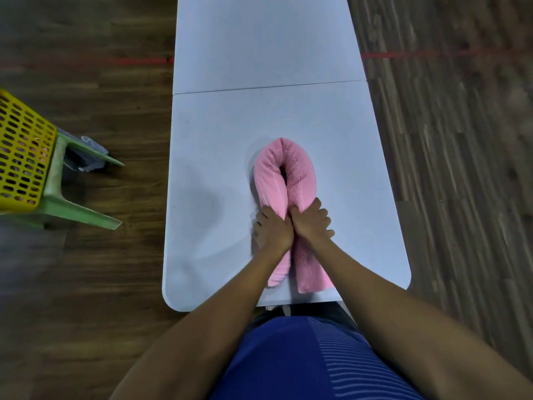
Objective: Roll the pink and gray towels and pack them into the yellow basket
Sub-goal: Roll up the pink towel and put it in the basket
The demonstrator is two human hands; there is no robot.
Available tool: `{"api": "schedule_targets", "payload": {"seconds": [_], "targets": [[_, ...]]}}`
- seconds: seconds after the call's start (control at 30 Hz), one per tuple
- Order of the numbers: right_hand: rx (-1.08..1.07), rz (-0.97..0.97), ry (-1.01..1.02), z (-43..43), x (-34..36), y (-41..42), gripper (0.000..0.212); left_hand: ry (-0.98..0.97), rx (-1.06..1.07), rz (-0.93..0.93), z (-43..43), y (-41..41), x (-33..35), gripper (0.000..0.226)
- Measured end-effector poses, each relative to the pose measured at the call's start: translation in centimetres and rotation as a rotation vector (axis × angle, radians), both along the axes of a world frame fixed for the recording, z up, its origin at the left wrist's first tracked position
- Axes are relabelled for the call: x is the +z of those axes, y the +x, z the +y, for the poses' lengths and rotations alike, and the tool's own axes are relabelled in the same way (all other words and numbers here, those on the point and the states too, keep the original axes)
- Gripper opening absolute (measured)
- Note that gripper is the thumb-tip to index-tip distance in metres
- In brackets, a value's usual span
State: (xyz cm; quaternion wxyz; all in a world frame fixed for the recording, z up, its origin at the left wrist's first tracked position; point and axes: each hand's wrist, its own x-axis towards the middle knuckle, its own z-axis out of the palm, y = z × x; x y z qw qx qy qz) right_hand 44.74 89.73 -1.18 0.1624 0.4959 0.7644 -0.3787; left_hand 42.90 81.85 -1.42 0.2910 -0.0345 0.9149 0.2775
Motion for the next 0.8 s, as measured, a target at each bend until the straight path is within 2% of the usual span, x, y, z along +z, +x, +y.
{"api": "schedule_targets", "payload": {"seconds": [0.07,0.1,0.2,0.27,0.33,0.4,0.47,0.57,0.67,0.8], "targets": [[0.022,-0.021,0.072,-0.1,0.4,-0.1,0.069,0.121,0.017,0.017,-0.8,0.8,-0.2,0.078],[0.018,-0.015,0.097,-0.1,0.7,-0.4,0.076,0.205,0.026,0.039,-1.6,1.4,-0.3,0.080],[-0.002,0.026,0.088,-1.4,1.6,-1.4,0.117,0.430,0.005,0.044,-3.8,3.5,-0.2,0.084],[0.077,-0.011,0.125,-2.4,1.5,-1.6,0.136,0.504,-0.091,0.013,-5.3,4.4,-0.4,0.082],[0.160,-0.077,0.153,-2.6,1.0,-1.4,0.144,0.438,-0.187,0.047,-7.6,4.0,-0.7,0.072],[0.217,-0.114,0.188,-2.4,0.6,-1.3,0.144,0.245,-0.241,0.217,-10.2,2.8,-1.3,0.057],[0.258,-0.127,0.220,-2.0,0.5,-1.2,0.142,0.010,-0.287,0.366,-12.7,1.9,-2.1,0.052],[0.366,-0.110,0.261,-1.5,0.6,-0.2,0.137,-0.226,-0.347,0.333,-15.2,1.8,-2.7,0.058],[0.493,-0.080,0.299,-0.7,0.5,1.6,0.132,-0.266,-0.374,0.286,-16.0,3.0,-2.8,0.063],[0.618,-0.031,0.352,-0.2,0.1,3.5,0.124,-0.266,-0.295,0.250,-15.3,5.3,-2.7,0.064]]}}
